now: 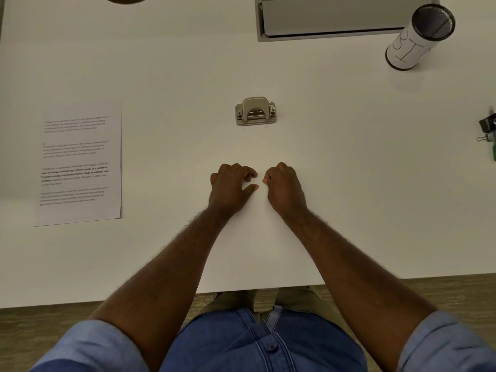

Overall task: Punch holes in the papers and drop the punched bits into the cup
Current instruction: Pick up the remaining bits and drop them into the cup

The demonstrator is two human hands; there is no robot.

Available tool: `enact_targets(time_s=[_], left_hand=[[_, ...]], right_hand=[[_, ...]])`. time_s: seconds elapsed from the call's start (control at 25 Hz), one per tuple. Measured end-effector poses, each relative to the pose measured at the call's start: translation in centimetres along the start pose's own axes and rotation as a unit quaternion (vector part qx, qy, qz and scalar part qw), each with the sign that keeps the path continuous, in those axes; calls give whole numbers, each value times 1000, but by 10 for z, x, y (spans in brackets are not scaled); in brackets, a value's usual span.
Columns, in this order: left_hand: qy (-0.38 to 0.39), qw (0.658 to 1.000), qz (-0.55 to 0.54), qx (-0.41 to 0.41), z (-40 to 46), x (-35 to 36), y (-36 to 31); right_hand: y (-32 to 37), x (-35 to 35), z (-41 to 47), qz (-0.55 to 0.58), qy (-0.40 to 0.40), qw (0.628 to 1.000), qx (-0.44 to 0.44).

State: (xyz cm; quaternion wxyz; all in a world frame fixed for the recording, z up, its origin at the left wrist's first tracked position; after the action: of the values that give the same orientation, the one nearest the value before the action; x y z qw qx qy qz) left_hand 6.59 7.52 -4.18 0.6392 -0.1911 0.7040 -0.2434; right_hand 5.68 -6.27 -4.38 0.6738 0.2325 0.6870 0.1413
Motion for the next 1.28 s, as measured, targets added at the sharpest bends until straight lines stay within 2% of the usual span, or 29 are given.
enact_targets(time_s=[0.16,0.28,0.44,0.52,0.68,0.76,0.88,1.0,1.08,1.16,1.28], left_hand=[[9,1000,-2,8,2,3,-4],[16,1000,-3,12,4,6,-8],[22,1000,-1,21,6,10,-12],[20,1000,7,19,8,10,-15],[10,1000,29,3,13,10,-22],[9,998,53,26,14,11,-26],[15,993,88,82,13,12,-30],[32,987,109,110,10,14,-29],[37,990,100,96,7,13,-23],[15,997,67,45,4,5,-12],[-21,1000,14,-11,-1,-10,1]], right_hand=[[-4,1,1,0,32,999,-6],[-20,-11,-1,87,-3,995,56],[-47,-22,-8,266,-17,936,228],[-52,-25,-10,330,-17,907,260],[-57,-26,-12,366,-23,889,273],[-55,-26,-12,334,-28,908,252],[-40,-31,-9,232,-45,962,136],[-22,-28,-9,156,-24,987,41],[-14,-22,-9,104,-4,995,13],[-9,-16,-8,54,9,998,-2],[-7,-12,-4,27,13,999,30]])
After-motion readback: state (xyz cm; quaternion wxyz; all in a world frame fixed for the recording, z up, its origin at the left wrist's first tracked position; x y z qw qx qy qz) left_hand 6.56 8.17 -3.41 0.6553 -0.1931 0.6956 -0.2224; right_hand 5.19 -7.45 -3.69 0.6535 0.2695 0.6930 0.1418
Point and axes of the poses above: each hand's wrist, its own z-axis towards the middle knuckle, its own x-axis out of the palm, y = z × x, the point moved 6 cm from there along z, towards the middle knuckle, and after that the axes turned 10 degrees about -y, right-handed, at the moved point
